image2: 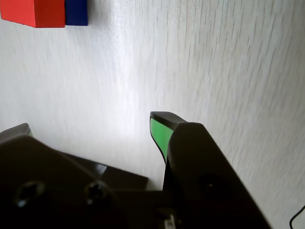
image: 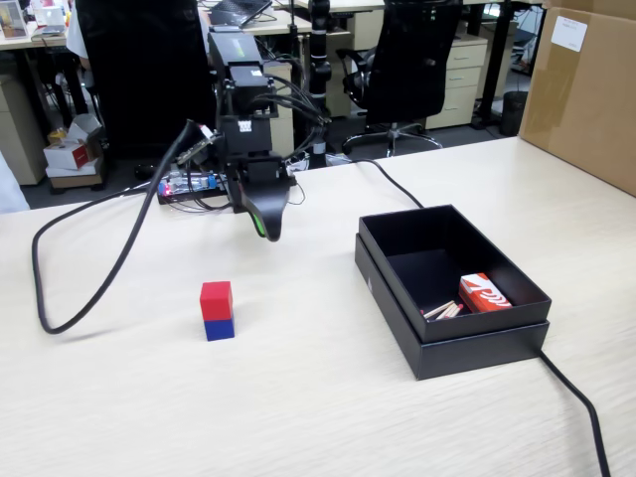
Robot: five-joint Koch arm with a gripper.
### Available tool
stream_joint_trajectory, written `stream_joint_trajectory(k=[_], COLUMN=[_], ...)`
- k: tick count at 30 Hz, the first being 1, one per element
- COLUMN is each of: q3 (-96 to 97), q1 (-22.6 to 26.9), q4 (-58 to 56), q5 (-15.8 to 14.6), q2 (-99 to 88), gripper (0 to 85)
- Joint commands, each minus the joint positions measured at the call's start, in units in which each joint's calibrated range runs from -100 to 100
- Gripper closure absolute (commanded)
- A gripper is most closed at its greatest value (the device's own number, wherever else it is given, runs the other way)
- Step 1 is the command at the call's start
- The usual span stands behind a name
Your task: Put the red cube on top of the blue cube
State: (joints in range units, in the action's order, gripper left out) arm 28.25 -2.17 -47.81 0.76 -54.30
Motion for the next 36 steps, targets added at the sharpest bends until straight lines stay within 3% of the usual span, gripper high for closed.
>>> stream_joint_trajectory(k=[1,9,14,23,36], q3=[4.02,26.69,44.46,59.87,68.76], q1=[-0.44,-1.03,-1.17,-1.17,-0.93], q4=[7.77,17.19,33.95,46.82,48.89], q5=[-0.1,-0.2,1.12,1.17,1.22], q2=[-11.5,-31.01,-41.45,-45.01,-45.24], gripper=[36.3,36.0,37.6,37.6,36.6])
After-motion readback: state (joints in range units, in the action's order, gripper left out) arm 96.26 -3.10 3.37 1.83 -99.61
